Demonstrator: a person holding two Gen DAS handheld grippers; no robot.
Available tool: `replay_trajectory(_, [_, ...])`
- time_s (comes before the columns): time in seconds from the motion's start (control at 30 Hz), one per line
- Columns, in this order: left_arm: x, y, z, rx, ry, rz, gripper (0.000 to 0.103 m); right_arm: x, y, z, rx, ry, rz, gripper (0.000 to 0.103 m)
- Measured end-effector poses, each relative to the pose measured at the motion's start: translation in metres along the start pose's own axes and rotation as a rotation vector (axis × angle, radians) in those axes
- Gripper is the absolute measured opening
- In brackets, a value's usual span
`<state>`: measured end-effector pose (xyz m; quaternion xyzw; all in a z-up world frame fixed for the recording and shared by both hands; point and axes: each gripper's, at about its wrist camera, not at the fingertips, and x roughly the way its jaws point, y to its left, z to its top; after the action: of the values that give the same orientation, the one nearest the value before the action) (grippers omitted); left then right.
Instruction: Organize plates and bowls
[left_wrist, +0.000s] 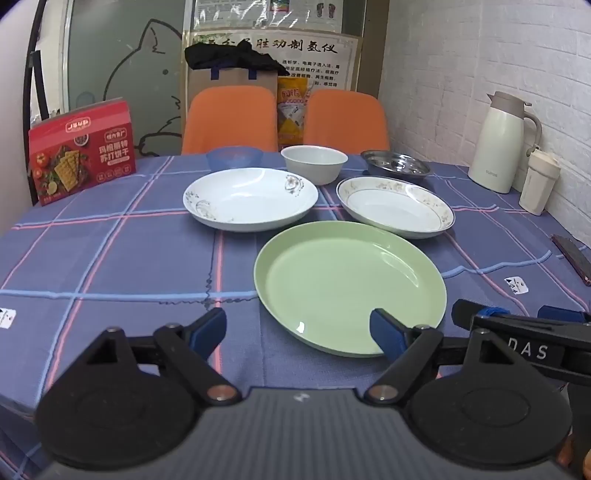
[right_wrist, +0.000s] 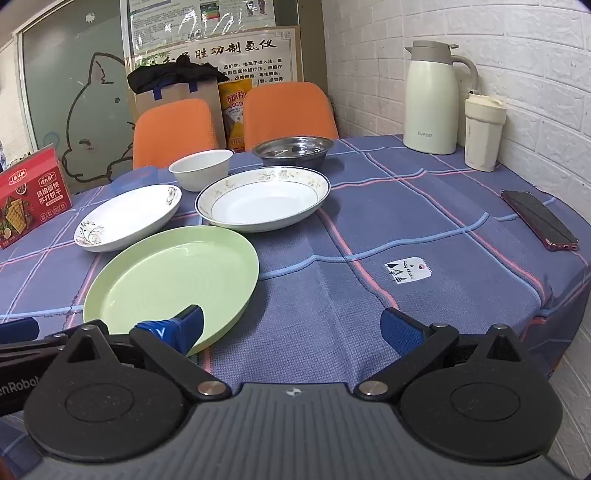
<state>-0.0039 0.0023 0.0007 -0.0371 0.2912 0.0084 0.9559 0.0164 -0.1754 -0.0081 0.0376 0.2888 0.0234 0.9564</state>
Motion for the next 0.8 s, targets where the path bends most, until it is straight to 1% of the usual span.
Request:
replay_trajectory(0.07, [-0.0009, 0.0002, -0.0015, 0.001, 0.000, 0.000, 0.083, 0.0008, 0.0013, -0.0001, -0.007, 0.005, 0.000, 0.090])
replay_trajectory(0.1, [0.0042, 0.0007, 0.0001, -0.002, 0.018, 0.004, 0.083, 0.0010, 0.0019, -0.0002, -0.011, 0.007, 0.000, 0.090])
replay_trajectory(0.27, [0.0050, 0.0024, -0.0004, 0.001, 0.013, -0.006, 0.083, 0.0002, 0.0042, 0.0003, -0.022, 0.008, -0.005, 0.090])
replay_trajectory(0.3, [0.0030, 0.0011, 0.0028, 0.000, 0.016, -0.005, 0.083, 0.0055, 0.0068, 0.0022, -0.018, 0.006, -0.002, 0.090])
replay_trajectory(0.5, [0.0047, 0.0017, 0.0026, 0.001, 0.019, -0.006, 0.083, 0.0005, 0.0078, 0.0002, -0.017, 0.009, -0.006, 0.090])
replay_trajectory(0.8, [0.0040, -0.0001, 0.0023, 0.003, 0.024, -0.009, 0.083, 0.0018, 0.0047, 0.0005, -0.014, 0.015, 0.001, 0.090])
